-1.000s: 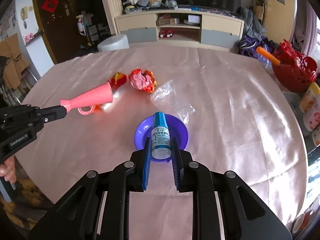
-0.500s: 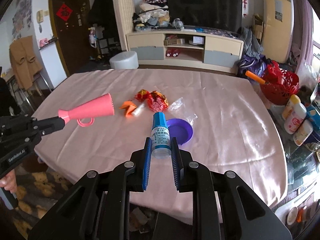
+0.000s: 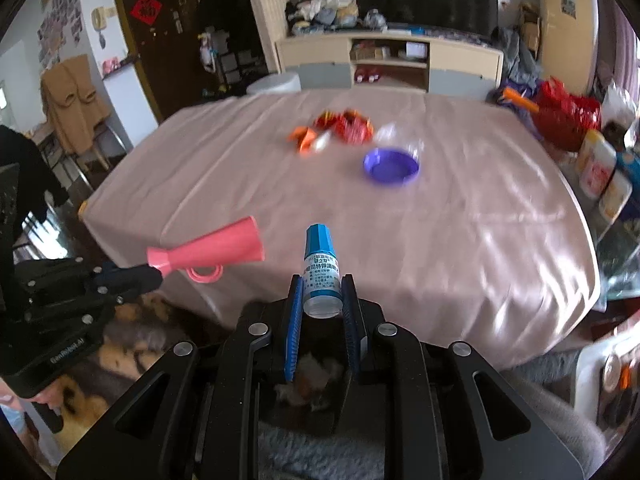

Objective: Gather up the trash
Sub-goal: 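Carry the bottle and horn down to the bin and open both tools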

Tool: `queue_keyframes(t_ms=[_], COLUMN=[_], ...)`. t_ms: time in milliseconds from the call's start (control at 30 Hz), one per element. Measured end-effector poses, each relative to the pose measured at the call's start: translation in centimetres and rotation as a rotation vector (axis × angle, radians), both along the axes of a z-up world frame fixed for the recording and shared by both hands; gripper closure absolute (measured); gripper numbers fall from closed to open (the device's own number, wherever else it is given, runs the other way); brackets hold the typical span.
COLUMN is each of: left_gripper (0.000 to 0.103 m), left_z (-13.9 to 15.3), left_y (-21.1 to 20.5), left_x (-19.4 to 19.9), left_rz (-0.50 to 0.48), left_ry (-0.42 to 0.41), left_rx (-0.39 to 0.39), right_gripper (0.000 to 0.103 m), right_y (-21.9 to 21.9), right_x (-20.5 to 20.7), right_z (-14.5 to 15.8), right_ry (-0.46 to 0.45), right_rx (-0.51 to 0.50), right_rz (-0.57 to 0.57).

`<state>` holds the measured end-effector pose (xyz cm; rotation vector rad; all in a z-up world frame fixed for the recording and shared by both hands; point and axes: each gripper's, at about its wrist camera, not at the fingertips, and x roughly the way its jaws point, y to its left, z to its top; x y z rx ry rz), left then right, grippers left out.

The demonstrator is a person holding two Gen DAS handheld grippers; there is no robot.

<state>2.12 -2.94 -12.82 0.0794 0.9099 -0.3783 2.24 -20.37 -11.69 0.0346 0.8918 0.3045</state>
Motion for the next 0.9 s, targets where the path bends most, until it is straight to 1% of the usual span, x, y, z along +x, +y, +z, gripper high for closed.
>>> queue_keyframes(t_ms=[133, 233, 400, 600, 800, 900], left_gripper=[0.102, 0.102, 0.102, 0.102, 0.102, 0.102], left_z=[-3.1, -5.9, -9.0, -11.6, -13.2, -13.9], left_y=[-0.3, -0.6, -0.7, -0.7, -0.6, -0.5], left_x=[-1.2, -1.7, -1.2, -0.7, 0.0, 0.2], left_rz=[-0.001, -0.002, 0.011, 0.017, 0.026, 0.028], left_ry=[0.071, 0.117, 0.19, 0.265, 0.323, 0.333], left_rx=[0.004, 0.032, 0.053, 0.047, 0.019, 0.019], right_gripper=[0.082, 0.082, 0.082, 0.082, 0.082, 0.082], right_y=[0.2, 0.5, 1.1, 1.6, 2.2, 2.5], right_x=[-0.9, -1.3, -1.2, -0.8, -0.2, 0.3], right_z=[-2.8, -4.7, -7.4, -11.0, -12.6, -13.1], right_ry=[0.063, 0.1, 0.166, 0.271, 0.318, 0.332], right_rx=[0.011, 0.011, 0.011, 0.039, 0.059, 0.058], right_rz=[-0.008, -0.01, -0.016, -0.022, -0.018, -0.023])
